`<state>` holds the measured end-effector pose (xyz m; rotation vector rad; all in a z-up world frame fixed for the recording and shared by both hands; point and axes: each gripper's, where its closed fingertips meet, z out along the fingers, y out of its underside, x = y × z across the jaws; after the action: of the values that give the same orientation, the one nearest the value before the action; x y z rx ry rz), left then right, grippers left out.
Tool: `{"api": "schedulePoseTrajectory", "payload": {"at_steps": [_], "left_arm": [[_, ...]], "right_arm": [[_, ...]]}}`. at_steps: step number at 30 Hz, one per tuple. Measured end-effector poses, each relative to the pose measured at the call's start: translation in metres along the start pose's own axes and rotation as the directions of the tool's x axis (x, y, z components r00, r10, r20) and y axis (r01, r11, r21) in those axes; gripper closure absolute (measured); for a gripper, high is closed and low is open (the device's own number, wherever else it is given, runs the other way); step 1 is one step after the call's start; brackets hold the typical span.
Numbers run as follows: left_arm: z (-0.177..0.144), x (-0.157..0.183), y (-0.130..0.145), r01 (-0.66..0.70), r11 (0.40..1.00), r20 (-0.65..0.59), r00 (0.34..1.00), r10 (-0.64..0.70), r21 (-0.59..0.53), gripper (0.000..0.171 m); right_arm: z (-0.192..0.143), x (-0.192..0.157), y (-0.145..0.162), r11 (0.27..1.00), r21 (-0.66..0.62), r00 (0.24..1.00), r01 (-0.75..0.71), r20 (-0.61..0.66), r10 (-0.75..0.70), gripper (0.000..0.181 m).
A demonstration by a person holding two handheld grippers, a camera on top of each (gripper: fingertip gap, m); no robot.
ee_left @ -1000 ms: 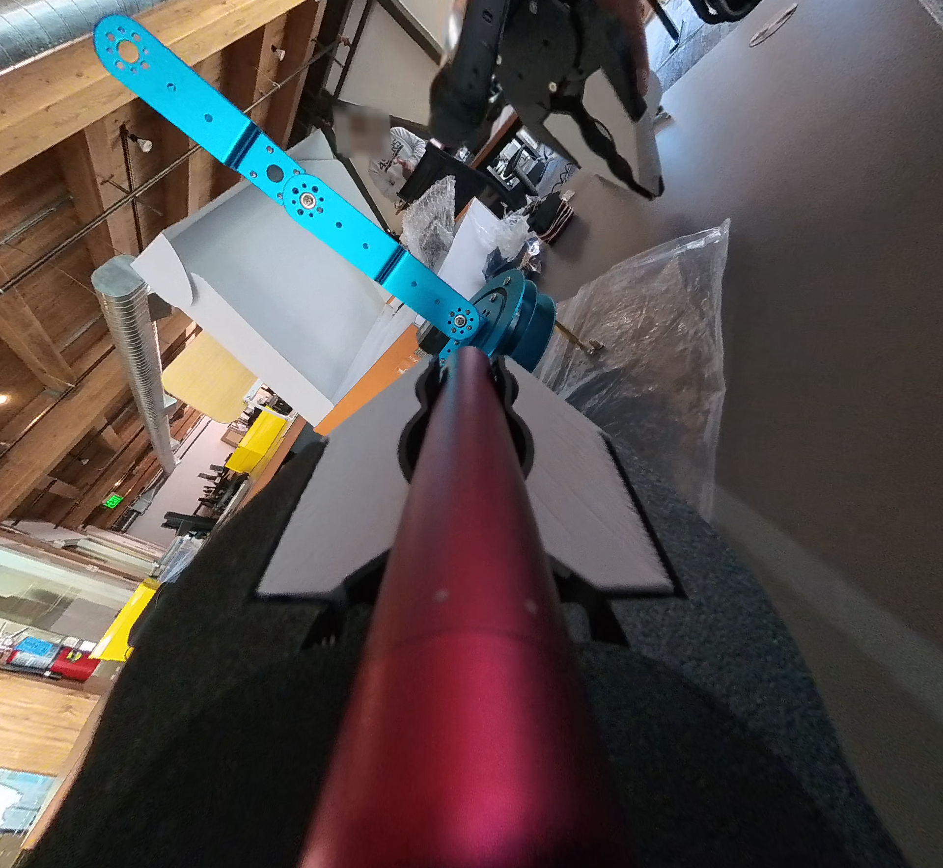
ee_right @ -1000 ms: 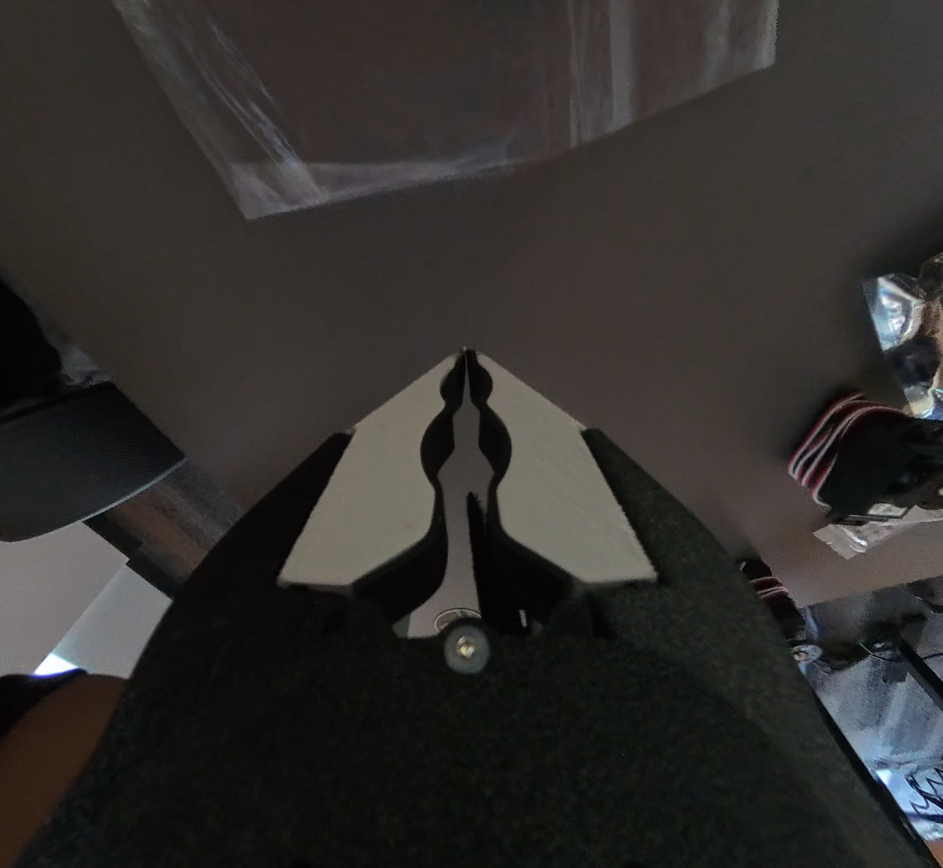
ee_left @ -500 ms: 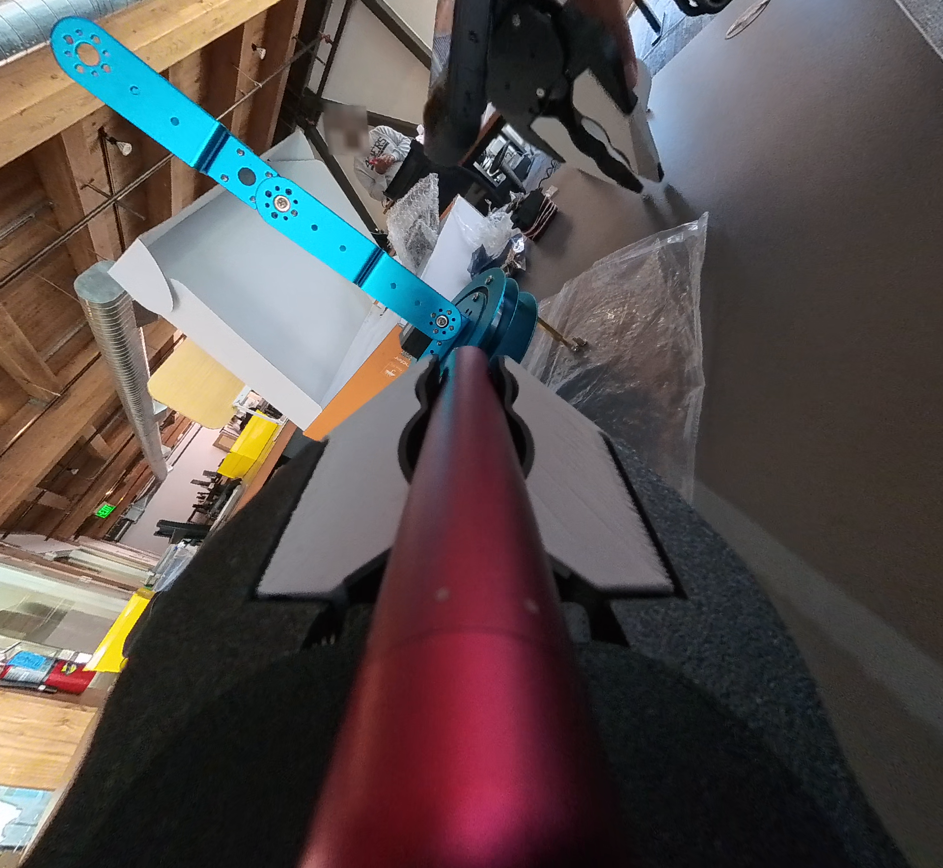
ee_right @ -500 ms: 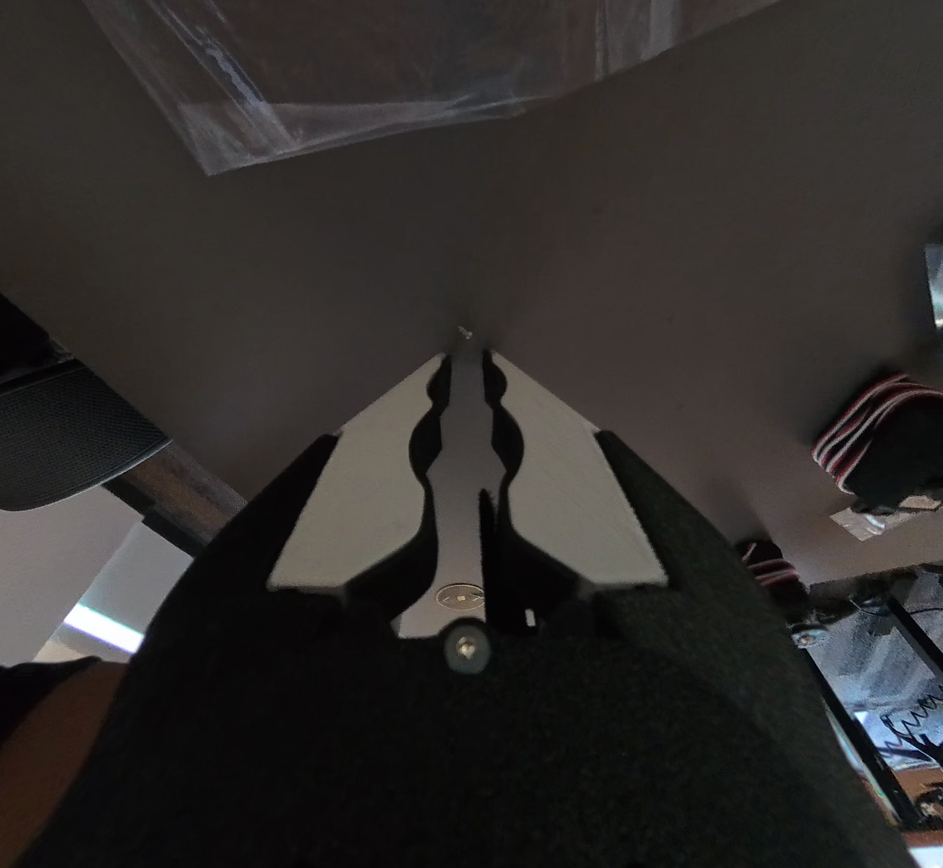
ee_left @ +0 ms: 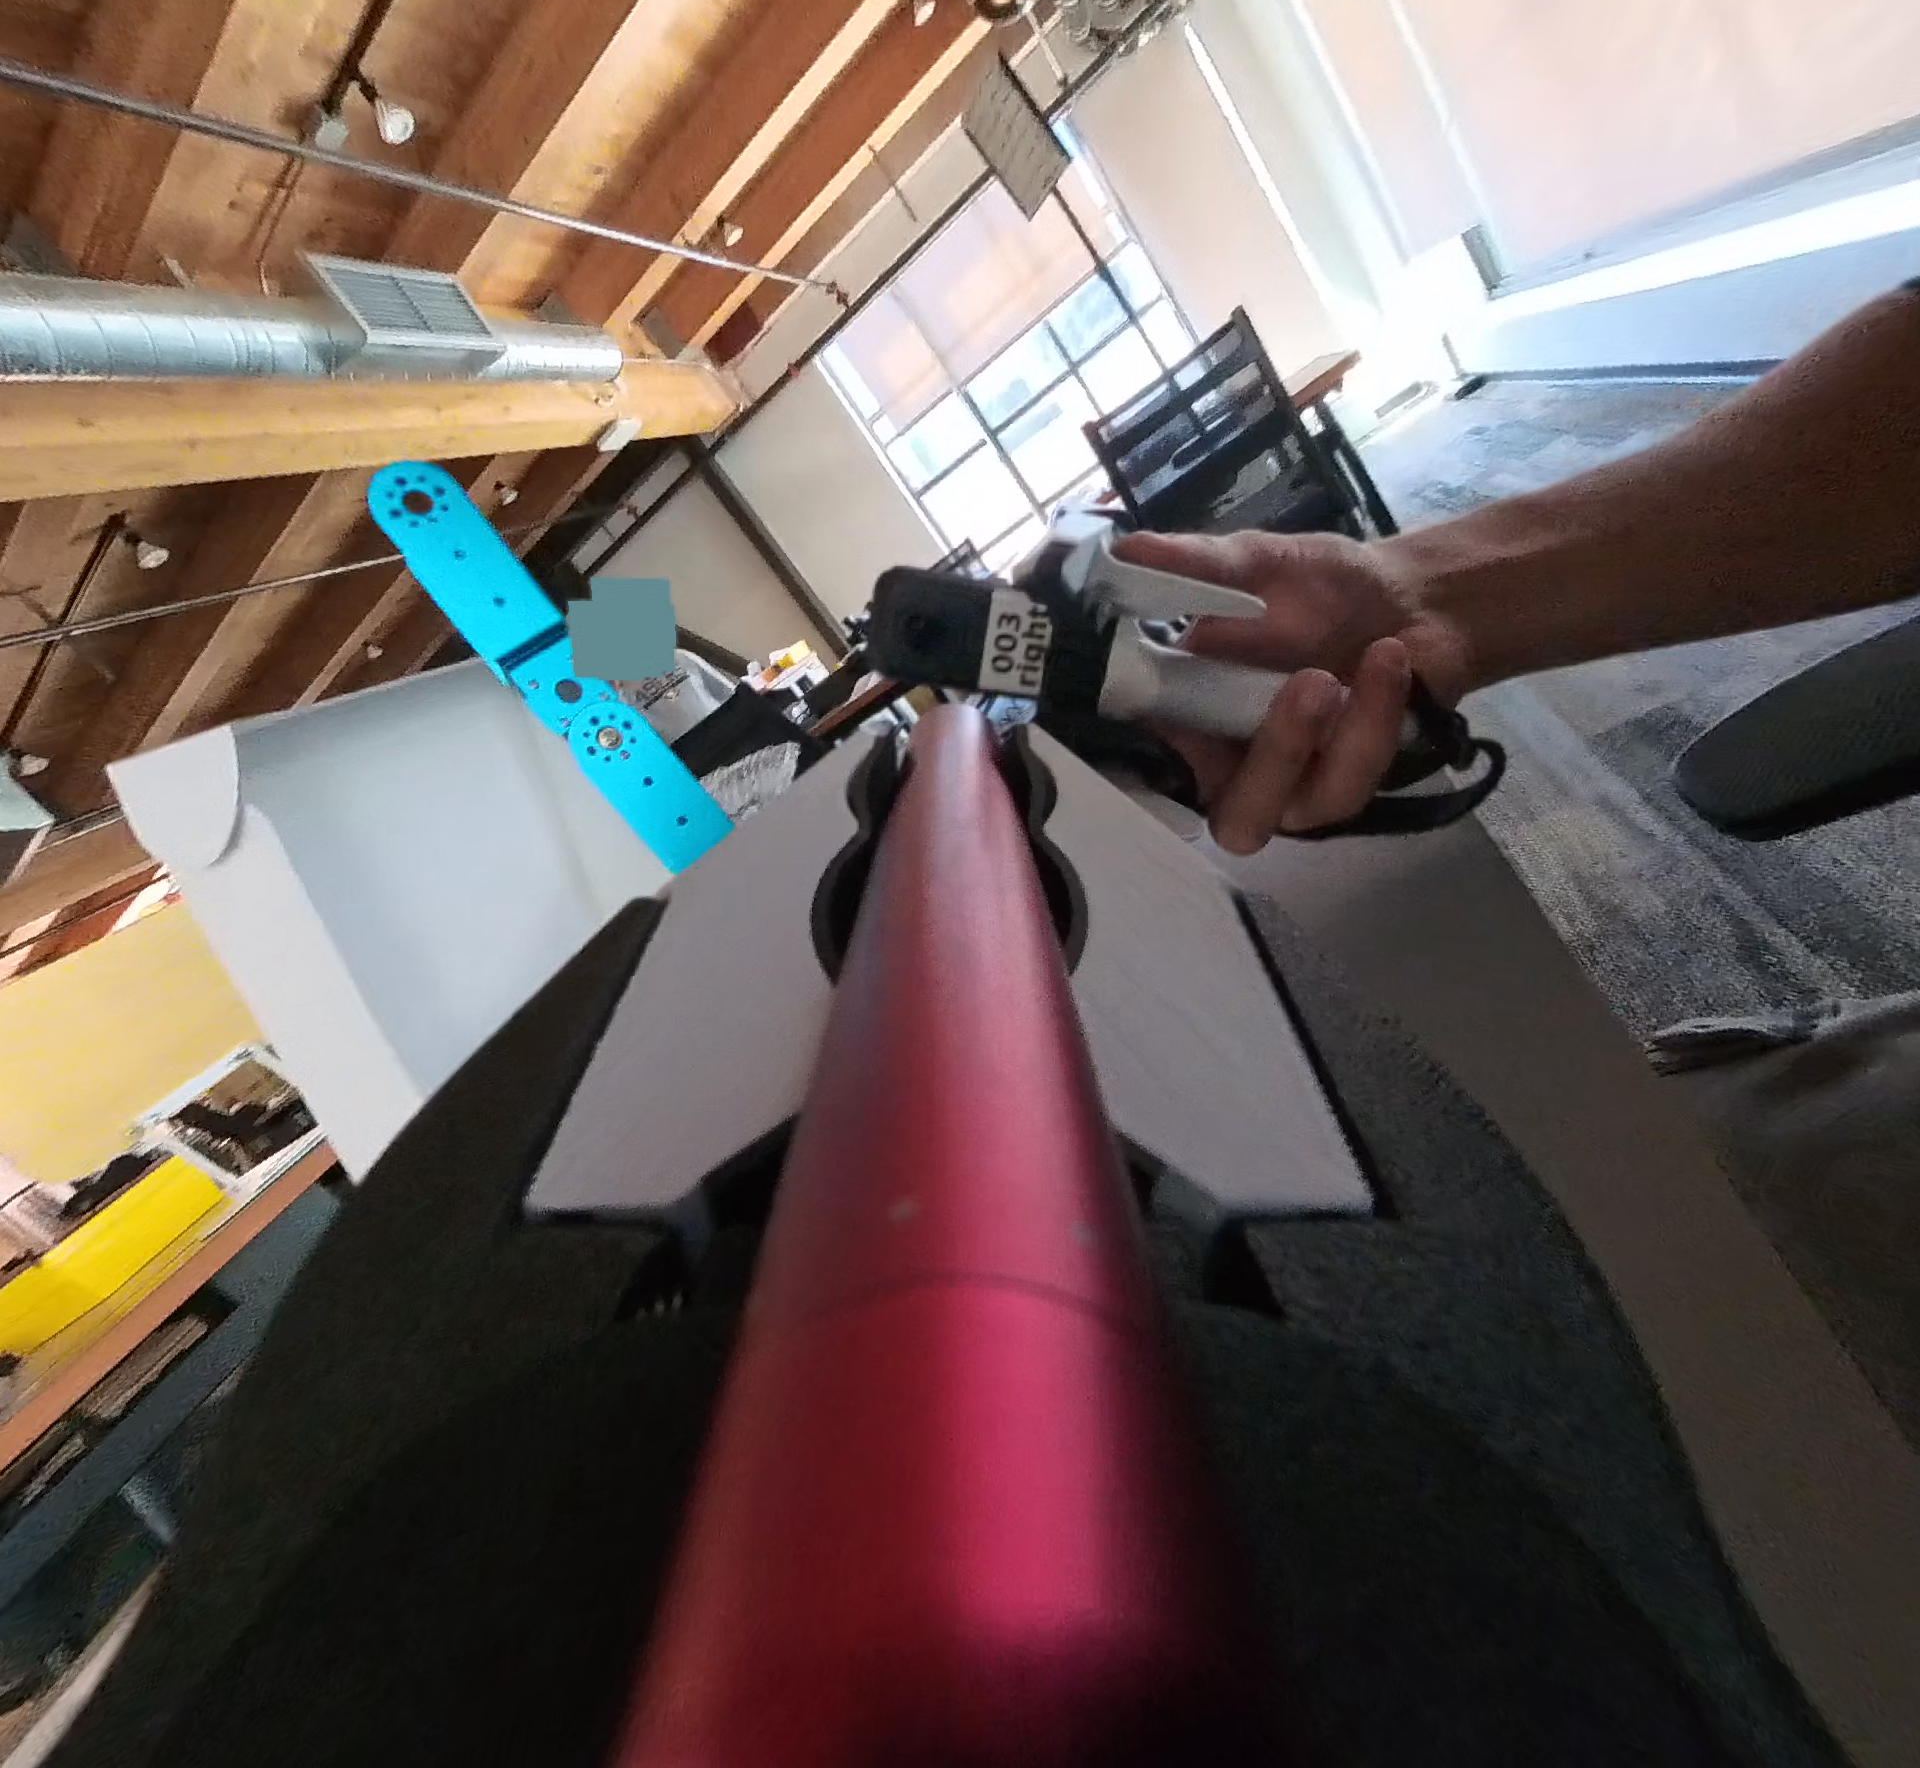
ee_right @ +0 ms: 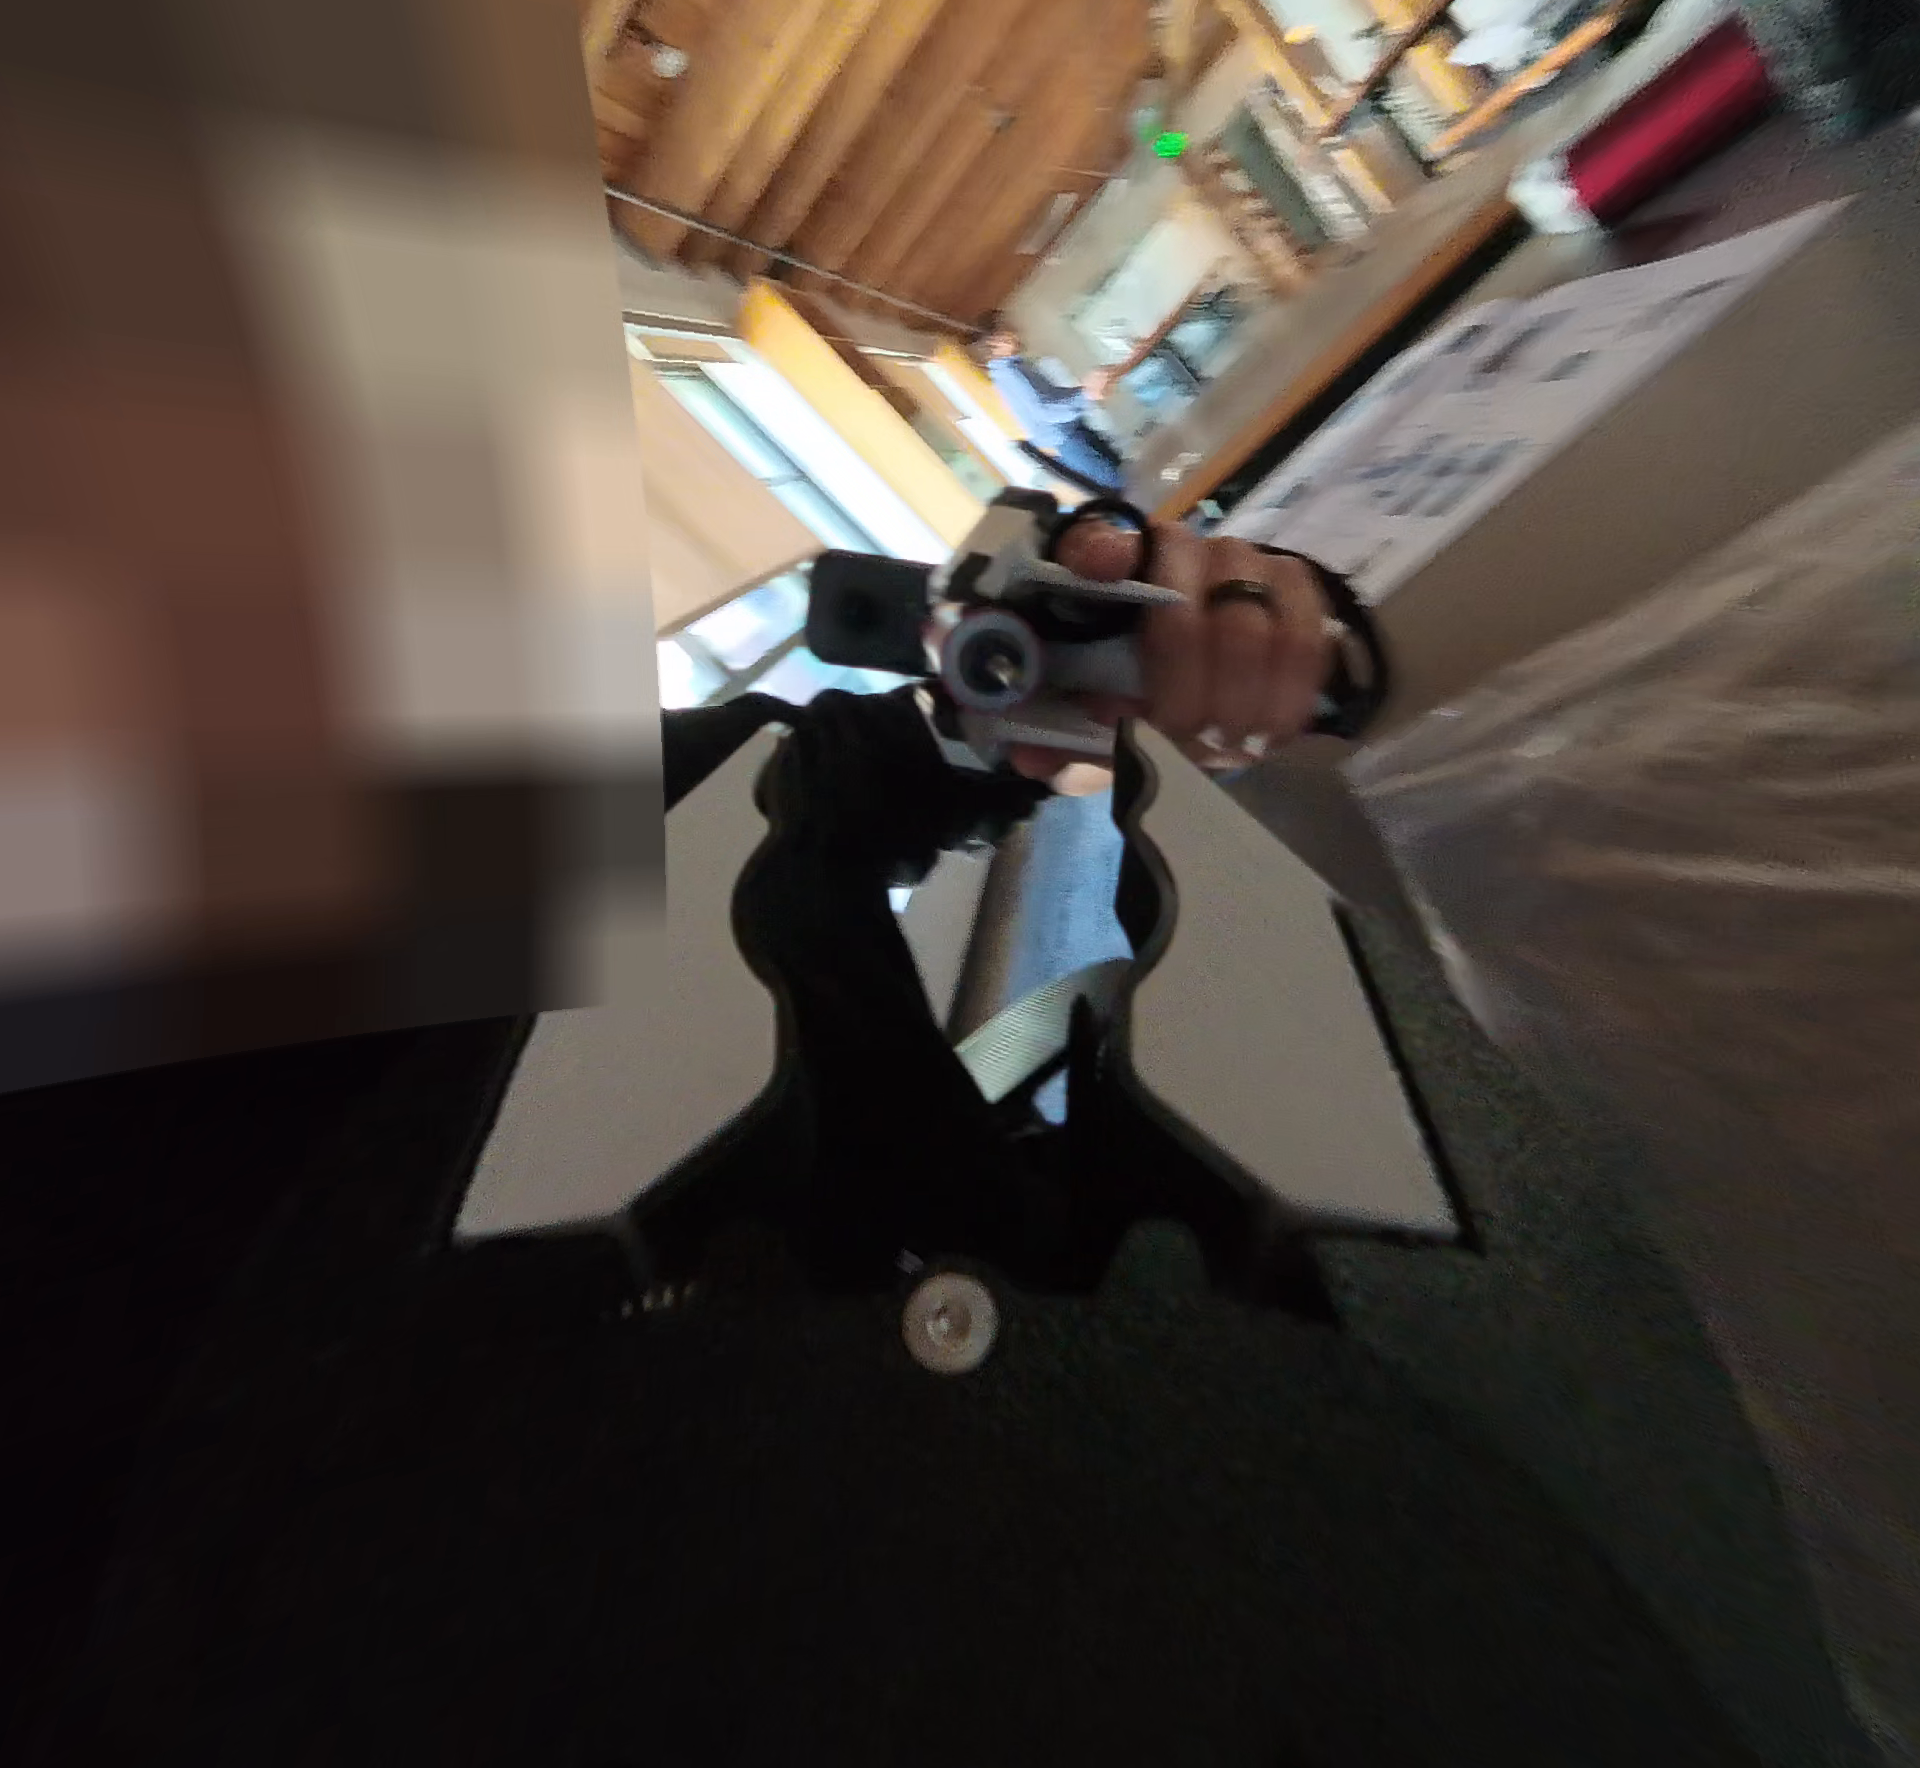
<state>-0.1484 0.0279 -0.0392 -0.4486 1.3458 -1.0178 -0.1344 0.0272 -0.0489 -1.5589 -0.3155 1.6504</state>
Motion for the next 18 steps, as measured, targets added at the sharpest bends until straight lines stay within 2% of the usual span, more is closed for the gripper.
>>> {"api": "schedulePoseTrajectory", "payload": {"at_steps": [2,5,6,9,11,18], "left_arm": [[0.001,0.003,0.0,-0.024,1.0,0.0,1.0,0.024,-0.009,0.149],[0.002,0.006,0.0,-0.052,0.999,-0.001,0.999,0.052,-0.013,0.149],[0.002,0.005,0.002,-0.056,0.998,0.003,0.998,0.056,-0.031,0.149],[0.002,0.001,0.009,-0.074,0.994,0.006,0.997,0.074,-0.078,0.15],[0.002,0.003,0.014,-0.074,0.992,-0.011,0.997,0.073,-0.1,0.15],[0.002,0.007,0.012,-0.077,0.993,-0.023,0.997,0.075,-0.087,0.15]], "right_arm": [[0.017,-0.009,0.004,1.0,-0.003,0.998,0.015,0.066,-0.015,0.132],[0.025,0.003,0.003,0.999,0.014,0.999,0.052,-0.009,-0.052,0.149],[0.024,0.007,0.001,0.998,0.032,0.998,0.061,-0.027,-0.06,0.16],[0.017,0.008,-0.005,0.995,0.095,0.999,0.037,-0.022,-0.035,0.161],[0.013,0.011,-0.003,0.996,0.087,0.998,0.038,-0.043,-0.034,0.16],[0.013,0.008,0.001,0.995,0.091,0.999,0.046,-0.026,-0.044,0.16]]}}
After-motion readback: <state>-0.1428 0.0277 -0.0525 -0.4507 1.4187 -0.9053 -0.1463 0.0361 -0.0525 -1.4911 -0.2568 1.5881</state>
